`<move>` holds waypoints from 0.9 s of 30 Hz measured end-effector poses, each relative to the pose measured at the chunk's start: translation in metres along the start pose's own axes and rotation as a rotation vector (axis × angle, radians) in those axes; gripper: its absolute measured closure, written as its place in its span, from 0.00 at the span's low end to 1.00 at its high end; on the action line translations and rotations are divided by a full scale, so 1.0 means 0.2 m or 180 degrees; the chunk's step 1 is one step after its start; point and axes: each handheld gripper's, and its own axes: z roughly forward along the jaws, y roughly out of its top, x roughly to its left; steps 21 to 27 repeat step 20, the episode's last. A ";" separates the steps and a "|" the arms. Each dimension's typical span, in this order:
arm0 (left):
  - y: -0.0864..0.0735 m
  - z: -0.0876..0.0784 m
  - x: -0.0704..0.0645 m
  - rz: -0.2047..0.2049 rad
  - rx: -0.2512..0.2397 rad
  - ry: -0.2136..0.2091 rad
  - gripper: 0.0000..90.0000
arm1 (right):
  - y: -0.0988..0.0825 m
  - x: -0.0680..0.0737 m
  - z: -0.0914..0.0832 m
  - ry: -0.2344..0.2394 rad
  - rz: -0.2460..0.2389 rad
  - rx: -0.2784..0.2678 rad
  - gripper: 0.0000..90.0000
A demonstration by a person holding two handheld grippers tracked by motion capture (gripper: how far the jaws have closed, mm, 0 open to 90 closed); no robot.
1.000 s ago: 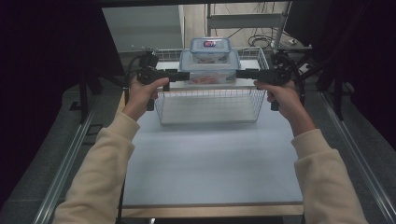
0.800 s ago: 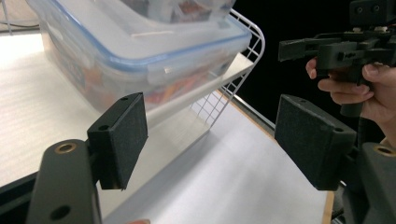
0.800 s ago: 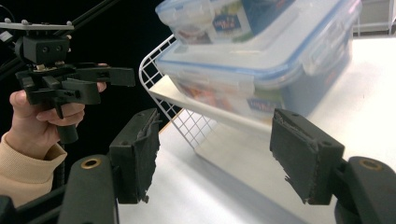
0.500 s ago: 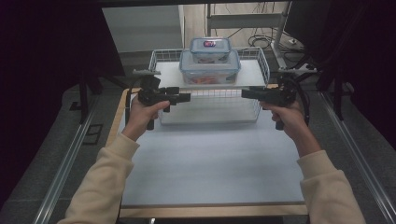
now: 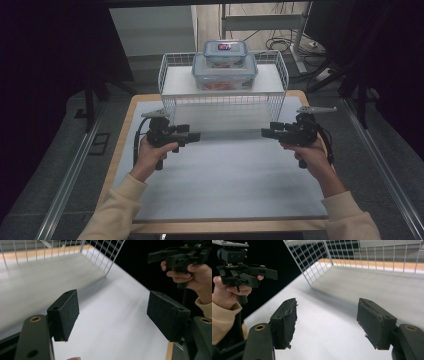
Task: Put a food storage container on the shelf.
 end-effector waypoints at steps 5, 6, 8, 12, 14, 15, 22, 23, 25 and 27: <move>-0.12 0.02 0.03 -0.0092 0.0106 -0.0024 0.28 | -0.13 -0.02 0.01 -0.0001 0.0033 0.0083 0.35; -0.13 0.03 0.03 -0.0094 0.0132 -0.0004 0.28 | -0.14 -0.02 0.01 -0.0008 0.0033 0.0083 0.35; -0.13 0.02 0.03 -0.0084 0.0108 0.0022 0.28 | -0.15 -0.04 0.01 -0.0014 0.0058 0.0044 0.35; -0.12 0.02 0.02 -0.0053 0.0078 0.0014 0.28 | -0.15 -0.03 0.01 -0.0014 0.0035 0.0045 0.33; -0.12 0.01 0.02 -0.0053 0.0072 0.0005 0.28 | -0.15 -0.03 0.00 -0.0036 0.0007 0.0042 0.32; -0.12 0.01 0.02 -0.0052 0.0077 0.0010 0.28 | -0.16 -0.03 0.00 -0.0043 0.0002 0.0026 0.31; -0.12 0.01 0.03 -0.0058 0.0062 0.0044 0.28 | -0.17 -0.03 -0.01 -0.0131 -0.0069 0.0025 0.26; -0.12 0.01 0.03 -0.0058 0.0062 0.0044 0.28 | -0.17 -0.03 -0.01 -0.0131 -0.0069 0.0025 0.26; -0.12 0.01 0.03 -0.0058 0.0062 0.0044 0.28 | -0.17 -0.03 -0.01 -0.0131 -0.0069 0.0025 0.26; -0.12 0.01 0.03 -0.0058 0.0062 0.0044 0.28 | -0.17 -0.03 -0.01 -0.0131 -0.0069 0.0025 0.26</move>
